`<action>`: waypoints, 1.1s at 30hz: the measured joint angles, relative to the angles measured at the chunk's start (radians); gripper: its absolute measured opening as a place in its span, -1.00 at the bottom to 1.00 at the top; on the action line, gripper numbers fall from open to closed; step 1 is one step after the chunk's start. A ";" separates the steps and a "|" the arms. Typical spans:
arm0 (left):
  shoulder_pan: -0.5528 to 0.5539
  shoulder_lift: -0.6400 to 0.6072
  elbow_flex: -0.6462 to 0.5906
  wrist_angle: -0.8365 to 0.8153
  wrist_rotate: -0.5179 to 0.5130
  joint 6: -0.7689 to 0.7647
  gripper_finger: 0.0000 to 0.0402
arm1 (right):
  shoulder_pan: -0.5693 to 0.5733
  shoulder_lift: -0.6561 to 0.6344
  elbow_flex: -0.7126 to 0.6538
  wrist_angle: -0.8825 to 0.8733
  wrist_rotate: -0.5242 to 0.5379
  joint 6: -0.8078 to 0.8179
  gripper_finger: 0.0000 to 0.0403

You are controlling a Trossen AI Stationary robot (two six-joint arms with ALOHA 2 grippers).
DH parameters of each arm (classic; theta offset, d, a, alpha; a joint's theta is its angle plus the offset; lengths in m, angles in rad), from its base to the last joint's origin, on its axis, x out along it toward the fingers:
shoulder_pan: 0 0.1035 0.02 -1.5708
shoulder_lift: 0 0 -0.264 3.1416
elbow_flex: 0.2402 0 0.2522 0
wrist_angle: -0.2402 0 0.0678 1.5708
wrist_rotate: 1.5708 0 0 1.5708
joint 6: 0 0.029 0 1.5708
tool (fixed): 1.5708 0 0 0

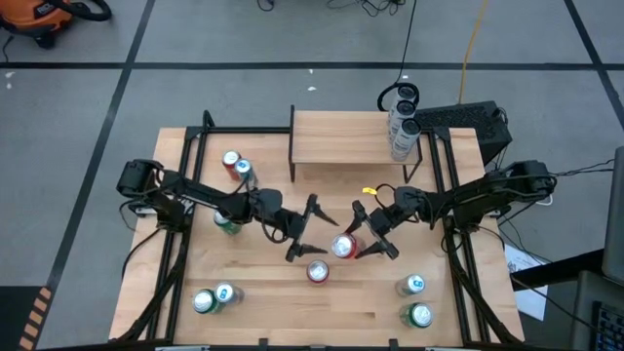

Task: Place canned beverage on shelf
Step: Put the bottom right red soda can on the shelf

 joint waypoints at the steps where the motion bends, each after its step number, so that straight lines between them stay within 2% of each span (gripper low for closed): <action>1: 0.000 0.007 0.000 0.006 0.022 0.000 0.82 | 0.000 0.000 0.000 0.013 -0.001 0.005 0.35; 8: 0.006 0.060 0.001 0.130 0.038 -0.005 0.82 | -0.018 -0.001 0.000 0.018 -0.001 0.016 0.37; 12: 0.018 0.110 0.044 0.154 0.026 -0.029 0.82 | -0.018 -0.001 0.000 0.017 -0.001 0.014 0.36; 18: 0.021 0.220 0.145 0.141 0.030 -0.030 0.82 | -0.018 -0.001 -0.001 0.005 -0.009 0.013 0.36; 24: 0.026 0.236 0.167 0.099 0.043 -0.030 0.81 | -0.018 -0.001 -0.001 -0.027 -0.006 -0.007 0.36; 31: 0.025 0.226 0.167 0.085 0.045 -0.031 0.51 | -0.018 -0.003 -0.001 -0.033 0.000 -0.005 0.36; 33: 0.026 0.225 0.167 0.083 0.046 -0.052 0.41 | -0.017 -0.004 -0.001 -0.039 0.031 0.015 0.40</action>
